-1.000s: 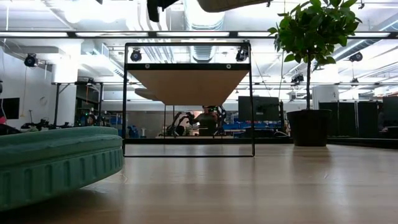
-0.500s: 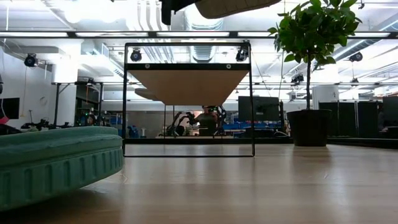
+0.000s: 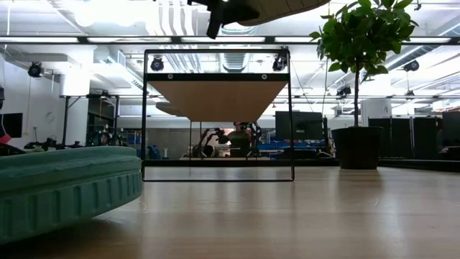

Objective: Pick and place slides into the shelf
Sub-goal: Put the gray slide on the shelf

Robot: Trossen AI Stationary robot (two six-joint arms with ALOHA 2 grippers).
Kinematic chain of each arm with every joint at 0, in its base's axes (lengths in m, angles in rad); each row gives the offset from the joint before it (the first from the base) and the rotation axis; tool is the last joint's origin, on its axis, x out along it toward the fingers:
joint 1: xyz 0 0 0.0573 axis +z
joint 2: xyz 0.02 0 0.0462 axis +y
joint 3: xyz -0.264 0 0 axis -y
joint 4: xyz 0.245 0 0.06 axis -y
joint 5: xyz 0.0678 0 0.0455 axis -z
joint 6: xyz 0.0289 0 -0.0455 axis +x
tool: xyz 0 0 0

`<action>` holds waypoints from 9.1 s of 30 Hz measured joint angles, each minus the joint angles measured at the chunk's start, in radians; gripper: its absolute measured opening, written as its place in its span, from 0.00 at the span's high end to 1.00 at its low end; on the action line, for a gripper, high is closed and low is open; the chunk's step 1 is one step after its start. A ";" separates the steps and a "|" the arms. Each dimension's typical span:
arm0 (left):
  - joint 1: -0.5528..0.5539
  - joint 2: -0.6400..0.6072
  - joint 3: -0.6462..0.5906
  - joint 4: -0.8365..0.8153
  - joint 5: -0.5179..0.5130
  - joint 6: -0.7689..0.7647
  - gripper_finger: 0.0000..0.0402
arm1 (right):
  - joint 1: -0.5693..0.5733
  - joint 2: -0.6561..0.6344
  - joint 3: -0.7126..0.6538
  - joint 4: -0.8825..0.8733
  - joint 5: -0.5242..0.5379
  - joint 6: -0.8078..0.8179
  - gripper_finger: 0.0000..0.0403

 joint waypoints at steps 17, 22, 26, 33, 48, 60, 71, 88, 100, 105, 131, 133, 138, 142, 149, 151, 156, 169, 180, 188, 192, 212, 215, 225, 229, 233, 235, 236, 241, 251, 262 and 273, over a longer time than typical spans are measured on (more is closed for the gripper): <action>0.016 -0.083 -0.004 -0.095 0.056 -0.079 0.92 | 0.031 0.000 0.001 0.112 -0.057 -0.164 0.97; 0.051 -0.119 -0.020 -0.137 0.144 -0.133 0.92 | 0.074 0.000 0.019 0.145 -0.038 -0.285 0.95; 0.094 -0.185 -0.054 -0.130 0.203 -0.163 0.92 | 0.109 -0.001 0.042 0.140 -0.022 -0.307 0.89; 0.177 -0.247 -0.111 -0.129 0.514 -0.254 0.92 | 0.149 0.018 0.068 0.139 -0.022 -0.333 0.68; 0.211 -0.224 -0.131 -0.085 0.550 -0.290 0.92 | 0.164 0.087 0.068 0.445 -0.018 -0.794 0.41; 0.198 -0.180 -0.131 -0.029 0.597 -0.289 0.92 | 0.098 0.072 0.068 0.466 -0.085 -0.814 0.41; 0.190 -0.169 -0.128 0.023 0.631 -0.289 0.92 | 0.055 0.072 0.068 0.529 -0.109 -0.823 0.42; 0.182 -0.125 -0.123 0.090 0.636 -0.314 0.93 | 0.003 0.075 0.068 0.646 -0.257 -0.913 0.60; 0.182 -0.134 -0.123 0.104 0.633 -0.317 0.89 | 0.004 0.076 0.061 0.643 -0.257 -0.921 0.92; 0.181 -0.144 -0.123 0.104 0.539 -0.359 0.71 | 0.005 0.076 0.058 0.630 -0.170 -0.909 0.92; 0.042 -0.351 -0.131 -0.174 0.353 -0.482 0.30 | -0.103 0.077 0.031 0.496 -0.041 -0.769 0.93; 0.014 -0.347 -0.131 -0.168 0.345 -0.451 0.30 | -0.123 0.076 0.031 0.493 -0.041 -0.759 0.93; -0.012 -0.330 -0.131 -0.080 0.317 -0.436 0.30 | -0.166 0.075 0.031 0.493 -0.141 -0.733 0.93; -0.013 -0.287 -0.128 -0.010 0.317 -0.434 0.29 | -0.191 0.081 0.031 0.493 -0.224 -0.712 0.93; -0.014 -0.204 -0.123 0.069 0.317 -0.403 0.29 | -0.214 0.081 0.030 0.493 -0.236 -0.709 0.93; -0.014 -0.185 -0.122 0.130 0.317 -0.413 0.29 | -0.214 0.081 0.029 0.493 -0.238 -0.709 0.93; -0.014 -0.146 -0.118 0.218 0.319 -0.386 0.29 | -0.214 0.081 0.022 0.492 -0.241 -0.709 0.93; -0.014 -0.049 -0.013 0.141 0.323 -0.391 0.30 | -0.214 0.081 0.016 0.442 -0.284 -0.688 0.93; -0.015 -0.022 -0.002 0.128 0.321 -0.383 0.48 | -0.214 0.081 0.016 0.441 -0.282 -0.697 0.93; -0.015 -0.026 -0.003 0.107 0.325 -0.355 0.80 | -0.214 0.080 0.017 0.448 -0.279 -0.701 0.93; -0.015 -0.028 -0.003 0.106 0.326 -0.360 0.92 | -0.214 0.080 0.018 0.449 -0.275 -0.702 0.88; 0.006 -0.405 -0.173 -0.017 0.675 -0.442 0.92 | -0.106 -0.070 0.011 0.291 -0.500 -0.550 0.56; 0.009 -0.479 -0.242 0.007 0.755 -0.440 0.92 | -0.112 -0.098 -0.020 0.333 -0.661 -0.579 0.56; 0.009 -0.606 -0.466 0.261 0.901 -0.470 0.92 | -0.136 -0.058 -0.163 0.688 -0.675 -1.061 0.59; 0.008 -0.619 -0.503 0.317 0.936 -0.505 0.92 | -0.183 -0.021 -0.193 0.813 -0.677 -1.151 0.57; 0.008 -0.625 -0.506 0.320 0.965 -0.506 0.92 | -0.243 0.019 -0.193 0.876 -0.742 -1.172 0.52; 0.008 -0.621 -0.505 0.327 0.965 -0.507 0.92 | -0.265 0.040 -0.176 0.892 -0.756 -1.161 0.48; 0.008 -0.619 -0.505 0.336 0.966 -0.515 0.92 | -0.274 0.047 -0.171 0.892 -0.758 -1.153 0.47; 0.008 -0.608 -0.505 0.369 0.977 -0.525 0.92 | -0.300 0.099 -0.142 0.896 -0.782 -1.161 0.40; 0.007 -0.544 -0.505 0.486 1.023 -0.550 0.92 | -0.356 0.160 -0.088 0.945 -0.812 -1.170 0.36; 0.007 -0.530 -0.504 0.506 1.023 -0.551 0.92 | -0.373 0.195 -0.078 0.943 -0.803 -1.125 0.40; 0.007 -0.531 -0.504 0.506 1.019 -0.550 0.92 | -0.390 0.195 -0.074 0.947 -0.804 -1.097 0.78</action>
